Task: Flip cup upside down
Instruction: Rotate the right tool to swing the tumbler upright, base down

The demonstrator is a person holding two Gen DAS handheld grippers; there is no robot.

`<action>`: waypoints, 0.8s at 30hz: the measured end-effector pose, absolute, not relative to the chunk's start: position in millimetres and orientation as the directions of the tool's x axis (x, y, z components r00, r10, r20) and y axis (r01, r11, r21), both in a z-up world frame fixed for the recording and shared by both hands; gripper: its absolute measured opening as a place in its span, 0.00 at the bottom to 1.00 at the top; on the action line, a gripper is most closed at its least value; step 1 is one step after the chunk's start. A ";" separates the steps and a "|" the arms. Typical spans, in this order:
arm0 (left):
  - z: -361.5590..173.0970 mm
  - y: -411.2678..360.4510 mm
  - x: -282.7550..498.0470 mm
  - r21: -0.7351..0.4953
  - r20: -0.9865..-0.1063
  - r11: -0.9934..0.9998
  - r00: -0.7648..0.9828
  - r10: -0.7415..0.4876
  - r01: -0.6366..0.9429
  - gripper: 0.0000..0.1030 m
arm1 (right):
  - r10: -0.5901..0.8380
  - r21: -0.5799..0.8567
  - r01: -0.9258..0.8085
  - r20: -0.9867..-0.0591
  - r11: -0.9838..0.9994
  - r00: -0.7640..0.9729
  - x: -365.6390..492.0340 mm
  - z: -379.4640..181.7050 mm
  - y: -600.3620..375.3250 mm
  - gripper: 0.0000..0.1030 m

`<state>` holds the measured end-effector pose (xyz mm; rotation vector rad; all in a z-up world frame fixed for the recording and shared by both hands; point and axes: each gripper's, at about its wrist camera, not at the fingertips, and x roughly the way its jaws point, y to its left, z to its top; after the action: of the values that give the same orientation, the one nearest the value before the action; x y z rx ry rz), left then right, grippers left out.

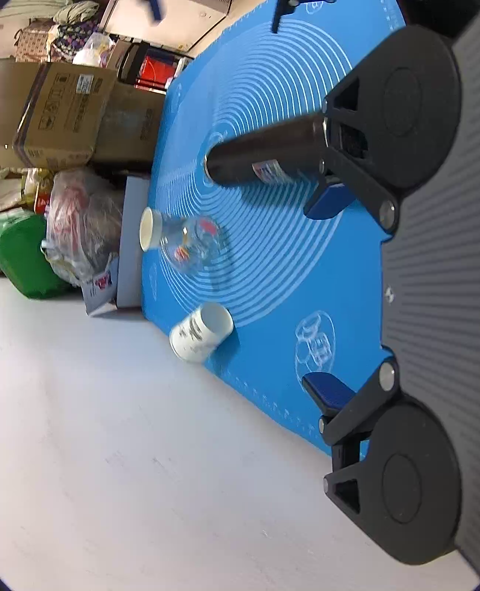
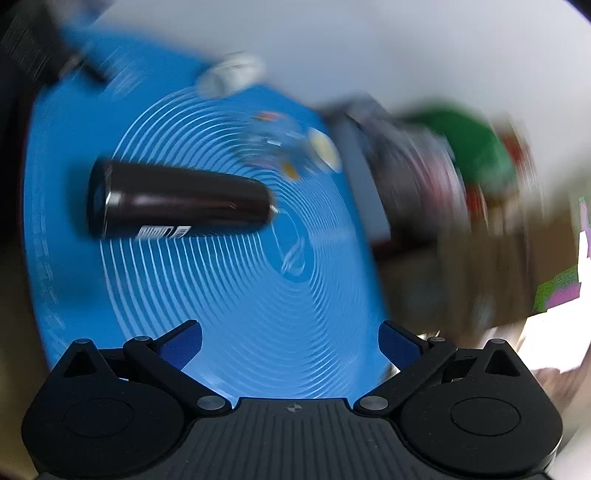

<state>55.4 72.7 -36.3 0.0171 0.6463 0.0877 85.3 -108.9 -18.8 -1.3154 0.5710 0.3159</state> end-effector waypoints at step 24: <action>-73.0 125.7 68.8 -0.019 -0.623 0.997 0.781 0.051 -0.081 0.87 | -0.074 0.014 -0.081 -0.590 -0.997 0.804 126.0 -183.3 -41.8 0.66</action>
<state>68.8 125.7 -73.0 -0.0458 0.6713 0.0712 126.0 -41.8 -183.3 -2.9726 0.1274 0.9710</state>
